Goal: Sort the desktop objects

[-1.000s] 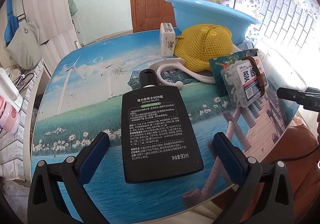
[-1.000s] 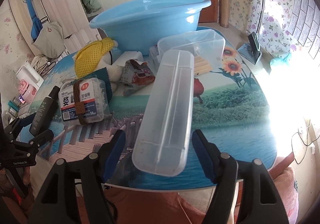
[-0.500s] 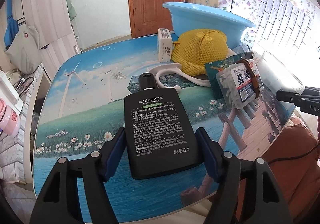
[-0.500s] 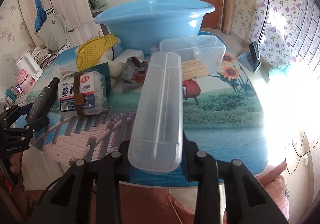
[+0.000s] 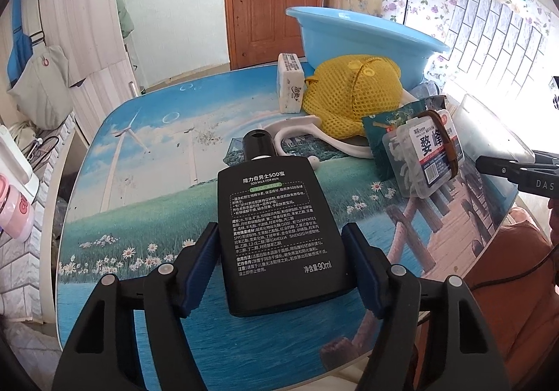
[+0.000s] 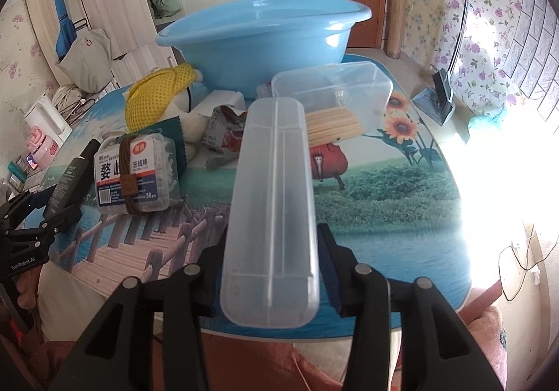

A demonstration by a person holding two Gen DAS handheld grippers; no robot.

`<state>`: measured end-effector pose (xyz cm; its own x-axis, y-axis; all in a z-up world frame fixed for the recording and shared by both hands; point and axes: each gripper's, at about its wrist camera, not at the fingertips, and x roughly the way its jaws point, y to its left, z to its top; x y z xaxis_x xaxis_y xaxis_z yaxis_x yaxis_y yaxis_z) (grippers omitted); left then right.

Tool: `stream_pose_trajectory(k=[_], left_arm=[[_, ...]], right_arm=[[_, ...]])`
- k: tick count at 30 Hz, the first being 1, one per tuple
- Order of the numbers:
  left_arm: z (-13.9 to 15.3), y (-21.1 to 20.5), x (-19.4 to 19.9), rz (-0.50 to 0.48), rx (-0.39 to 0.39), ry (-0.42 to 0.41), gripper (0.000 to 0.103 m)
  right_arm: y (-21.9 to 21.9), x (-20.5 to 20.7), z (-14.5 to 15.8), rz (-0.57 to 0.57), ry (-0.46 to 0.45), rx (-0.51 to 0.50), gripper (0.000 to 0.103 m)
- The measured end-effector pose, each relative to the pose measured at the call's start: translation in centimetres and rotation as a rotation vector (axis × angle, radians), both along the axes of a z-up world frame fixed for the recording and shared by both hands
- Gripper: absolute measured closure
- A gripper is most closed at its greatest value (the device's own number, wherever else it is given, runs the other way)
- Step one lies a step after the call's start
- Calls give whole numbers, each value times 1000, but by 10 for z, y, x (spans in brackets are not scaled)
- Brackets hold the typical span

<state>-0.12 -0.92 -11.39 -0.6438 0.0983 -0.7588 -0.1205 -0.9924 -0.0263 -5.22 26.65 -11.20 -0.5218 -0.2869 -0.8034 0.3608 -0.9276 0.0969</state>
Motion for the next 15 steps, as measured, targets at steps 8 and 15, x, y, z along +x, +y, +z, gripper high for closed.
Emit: stream_pose_trajectory(k=[8, 15], left_arm=[[4, -4, 6, 1, 21, -16, 36], [18, -9, 13, 18, 28, 11, 38]], right_arm=[[3, 5, 4, 12, 23, -12, 72], [1, 16, 20, 39, 71, -28, 72]])
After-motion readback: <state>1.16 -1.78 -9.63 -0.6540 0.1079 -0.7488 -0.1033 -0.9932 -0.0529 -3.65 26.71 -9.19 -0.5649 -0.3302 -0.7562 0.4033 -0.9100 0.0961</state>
